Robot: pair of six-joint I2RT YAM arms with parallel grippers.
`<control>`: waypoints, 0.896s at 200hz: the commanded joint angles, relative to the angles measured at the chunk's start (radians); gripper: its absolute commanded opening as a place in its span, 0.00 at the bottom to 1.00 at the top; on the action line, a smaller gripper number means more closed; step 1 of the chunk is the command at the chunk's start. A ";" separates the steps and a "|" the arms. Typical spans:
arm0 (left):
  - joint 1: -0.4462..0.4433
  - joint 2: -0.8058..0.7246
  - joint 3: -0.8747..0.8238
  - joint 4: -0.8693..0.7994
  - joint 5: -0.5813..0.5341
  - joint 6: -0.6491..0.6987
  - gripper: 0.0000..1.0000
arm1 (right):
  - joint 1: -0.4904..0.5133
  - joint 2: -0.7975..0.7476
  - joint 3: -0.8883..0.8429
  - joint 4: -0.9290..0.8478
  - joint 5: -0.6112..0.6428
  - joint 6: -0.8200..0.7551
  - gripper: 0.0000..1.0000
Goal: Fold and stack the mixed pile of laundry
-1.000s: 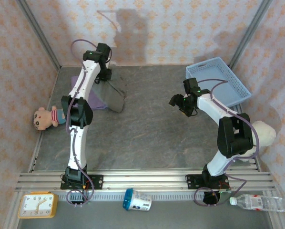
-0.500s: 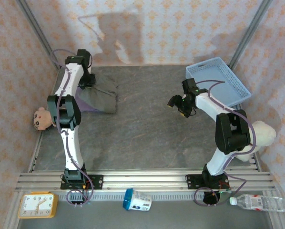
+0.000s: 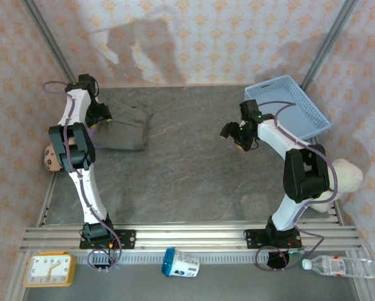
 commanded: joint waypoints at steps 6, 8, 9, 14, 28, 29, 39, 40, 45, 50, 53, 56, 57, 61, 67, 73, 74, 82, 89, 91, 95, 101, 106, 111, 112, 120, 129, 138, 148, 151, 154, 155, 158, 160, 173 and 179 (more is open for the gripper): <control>-0.008 -0.187 -0.074 0.059 0.015 -0.068 0.58 | -0.006 -0.017 0.044 -0.046 0.048 -0.053 0.78; -0.007 -0.197 -0.082 0.066 0.016 -0.069 0.58 | -0.008 -0.015 0.048 -0.050 0.054 -0.059 0.78; -0.007 -0.205 -0.086 0.070 0.018 -0.071 0.58 | -0.007 -0.013 0.050 -0.052 0.056 -0.062 0.78; -0.008 -0.237 -0.107 0.084 0.026 -0.077 0.58 | -0.008 -0.007 0.061 -0.067 0.073 -0.079 0.77; -0.008 -0.328 -0.178 0.121 0.062 -0.090 0.59 | -0.013 0.007 0.087 -0.100 0.132 -0.138 0.77; -0.008 -0.334 -0.184 0.125 0.064 -0.091 0.59 | -0.013 0.007 0.087 -0.102 0.138 -0.143 0.77; -0.010 -0.398 -0.248 0.164 0.089 -0.099 0.62 | -0.019 0.009 0.093 -0.105 0.192 -0.191 0.78; -0.010 -0.405 -0.257 0.168 0.091 -0.100 0.63 | -0.019 0.008 0.093 -0.104 0.197 -0.196 0.78; -0.011 -0.437 -0.298 0.189 0.099 -0.106 0.66 | -0.021 0.007 0.089 -0.096 0.225 -0.219 0.79; -0.016 -0.471 -0.338 0.210 0.105 -0.110 0.69 | -0.025 0.006 0.085 -0.084 0.251 -0.249 0.79; -0.019 -0.490 -0.356 0.223 0.106 -0.112 0.81 | -0.027 0.004 0.078 -0.073 0.267 -0.271 0.80; -0.022 -0.509 -0.385 0.235 0.106 -0.112 0.84 | -0.028 0.001 0.072 -0.061 0.283 -0.290 0.80; -0.024 -0.516 -0.394 0.238 0.107 -0.111 0.84 | -0.028 0.000 0.070 -0.054 0.287 -0.299 0.80; -0.027 -0.540 -0.424 0.255 0.105 -0.110 0.89 | -0.028 -0.002 0.058 -0.034 0.314 -0.325 0.80; -0.037 -0.576 -0.475 0.278 0.094 -0.108 1.00 | -0.028 -0.011 0.036 0.004 0.349 -0.373 0.80; -0.050 -0.608 -0.523 0.299 0.078 -0.103 1.00 | -0.028 -0.021 0.011 0.046 0.385 -0.419 0.80; -0.051 -0.612 -0.531 0.303 0.074 -0.102 1.00 | -0.028 -0.022 0.006 0.053 0.391 -0.425 0.80; -0.070 -0.649 -0.591 0.328 0.044 -0.090 1.00 | -0.029 -0.036 -0.028 0.108 0.446 -0.474 0.81; -0.084 -0.679 -0.645 0.350 0.012 -0.078 1.00 | -0.033 -0.047 -0.061 0.165 0.482 -0.511 0.81; -0.089 -0.687 -0.661 0.357 0.004 -0.075 1.00 | -0.036 -0.051 -0.070 0.181 0.487 -0.520 0.82; -0.097 -0.702 -0.693 0.375 -0.008 -0.070 1.00 | -0.041 -0.056 -0.091 0.214 0.493 -0.537 0.82; -0.108 -0.725 -0.742 0.406 -0.025 -0.062 1.00 | -0.049 -0.060 -0.117 0.263 0.491 -0.558 0.82; -0.114 -0.741 -0.781 0.433 -0.035 -0.058 1.00 | -0.056 -0.062 -0.142 0.307 0.487 -0.573 0.82; -0.119 -0.756 -0.820 0.463 -0.047 -0.056 1.00 | -0.061 -0.063 -0.166 0.350 0.483 -0.588 0.82; -0.120 -0.759 -0.827 0.470 -0.049 -0.056 1.00 | -0.062 -0.062 -0.171 0.359 0.482 -0.591 0.82; -0.126 -0.778 -0.881 0.515 -0.073 -0.057 1.00 | -0.069 -0.063 -0.210 0.438 0.484 -0.607 0.82; -0.133 -0.793 -0.931 0.567 -0.119 -0.051 1.00 | -0.078 -0.065 -0.250 0.528 0.479 -0.607 0.82; -0.139 -0.802 -0.977 0.628 -0.165 -0.039 1.00 | -0.080 -0.061 -0.253 0.563 0.507 -0.639 0.82; -0.151 -0.810 -1.034 0.719 -0.216 -0.010 1.00 | -0.083 -0.067 -0.270 0.633 0.551 -0.662 0.82; -0.156 -0.813 -1.048 0.752 -0.231 0.001 1.00 | -0.085 -0.071 -0.278 0.656 0.564 -0.664 0.82; -0.161 -0.815 -1.074 0.789 -0.246 0.013 1.00 | -0.089 -0.076 -0.292 0.697 0.566 -0.667 0.82; -0.163 -0.816 -1.081 0.802 -0.251 0.018 1.00 | -0.091 -0.078 -0.301 0.712 0.565 -0.668 0.82; -0.169 -0.817 -1.099 0.840 -0.266 0.030 1.00 | -0.096 -0.085 -0.320 0.762 0.560 -0.668 0.83; -0.173 -0.818 -1.113 0.866 -0.281 0.036 1.00 | -0.101 -0.089 -0.338 0.796 0.555 -0.666 0.83; -0.189 -0.820 -1.188 1.008 -0.319 0.077 1.00 | -0.126 -0.101 -0.393 0.960 0.537 -0.629 0.85; -0.192 -0.816 -1.212 1.061 -0.324 0.091 1.00 | -0.138 -0.092 -0.402 0.998 0.524 -0.610 0.85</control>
